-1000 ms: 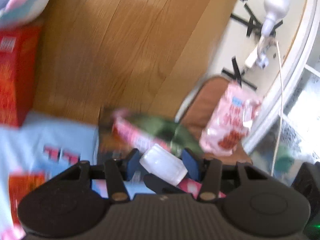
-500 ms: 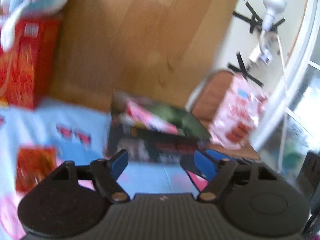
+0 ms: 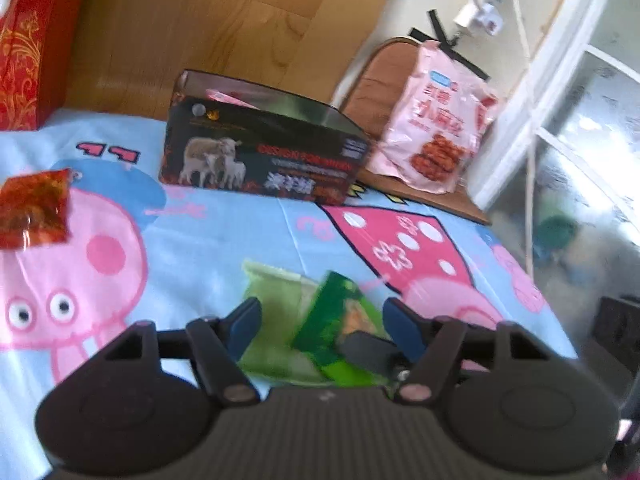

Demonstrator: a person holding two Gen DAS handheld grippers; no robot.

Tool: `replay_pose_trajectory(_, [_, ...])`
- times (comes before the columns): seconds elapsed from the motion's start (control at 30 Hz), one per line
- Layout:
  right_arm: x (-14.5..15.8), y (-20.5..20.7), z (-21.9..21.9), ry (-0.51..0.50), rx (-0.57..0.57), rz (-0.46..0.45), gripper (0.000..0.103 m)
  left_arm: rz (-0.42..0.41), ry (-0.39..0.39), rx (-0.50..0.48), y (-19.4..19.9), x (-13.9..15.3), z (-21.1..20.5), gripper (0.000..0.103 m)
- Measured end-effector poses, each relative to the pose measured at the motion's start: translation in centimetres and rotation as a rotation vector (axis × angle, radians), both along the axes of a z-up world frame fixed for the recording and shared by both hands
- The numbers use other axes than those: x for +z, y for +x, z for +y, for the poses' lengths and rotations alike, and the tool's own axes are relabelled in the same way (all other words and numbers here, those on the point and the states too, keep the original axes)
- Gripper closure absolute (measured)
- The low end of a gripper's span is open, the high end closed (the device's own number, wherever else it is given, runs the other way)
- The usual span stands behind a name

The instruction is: Organize snacks

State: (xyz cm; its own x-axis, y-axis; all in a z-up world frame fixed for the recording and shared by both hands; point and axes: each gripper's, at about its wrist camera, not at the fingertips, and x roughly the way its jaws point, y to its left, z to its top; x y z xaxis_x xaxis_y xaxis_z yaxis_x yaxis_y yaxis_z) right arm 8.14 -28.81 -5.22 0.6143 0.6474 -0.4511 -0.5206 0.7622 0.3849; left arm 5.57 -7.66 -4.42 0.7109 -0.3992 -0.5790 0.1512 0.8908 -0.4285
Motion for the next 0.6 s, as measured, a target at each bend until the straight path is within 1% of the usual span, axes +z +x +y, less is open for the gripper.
replay_pose_trajectory(0.07, [0.1,-1.1,0.6,0.007,0.055,-0.014,0.039,-0.002,-0.016,-0.005,-0.9,0.1,0.5,0.037])
replay_pose_trajectory(0.1, [0.1,-1.8,1.0,0.001,0.093,-0.029,0.039,0.008,-0.019,-0.002,-1.5,0.0,0.8,0.035])
replay_pose_trajectory(0.17, [0.2,-3.0,2.6,-0.036,0.171,-0.062,0.039,0.029,-0.024,0.020,-2.7,-0.4,1.7,0.035])
replay_pose_trajectory(0.2, [0.3,-3.8,3.7,-0.069,0.206,-0.087,0.038,0.039,-0.028,0.036,-3.4,-0.7,2.3,0.035])
replay_pose_trajectory(0.27, [0.3,-5.2,5.5,-0.125,0.259,-0.128,0.038,0.057,-0.049,0.065,-4.7,-1.4,3.8,0.037])
replay_pose_trajectory(0.3, [0.3,-5.7,6.2,-0.140,0.282,-0.139,0.038,0.053,-0.060,0.078,-5.3,-1.4,4.5,0.039])
replay_pose_trajectory(0.37, [0.0,-6.7,7.5,-0.153,0.344,-0.127,0.038,0.048,-0.062,0.107,-6.7,-1.4,5.6,0.039])
replay_pose_trajectory(0.43, [0.0,-7.7,8.1,-0.176,0.370,-0.162,0.040,0.034,-0.055,0.136,-7.8,-1.3,6.6,0.039])
replay_pose_trajectory(0.5, [0.3,-8.5,7.9,-0.174,0.353,-0.199,0.037,0.016,-0.021,0.173,-8.8,-1.1,7.2,0.039])
replay_pose_trajectory(0.53, [0.4,-8.7,7.6,-0.158,0.343,-0.200,0.036,0.007,-0.001,0.191,-9.1,-1.0,7.4,0.036])
replay_pose_trajectory(0.6, [0.5,-8.6,6.5,-0.119,0.307,-0.186,0.034,-0.009,0.040,0.217,-9.7,-0.9,7.6,0.035])
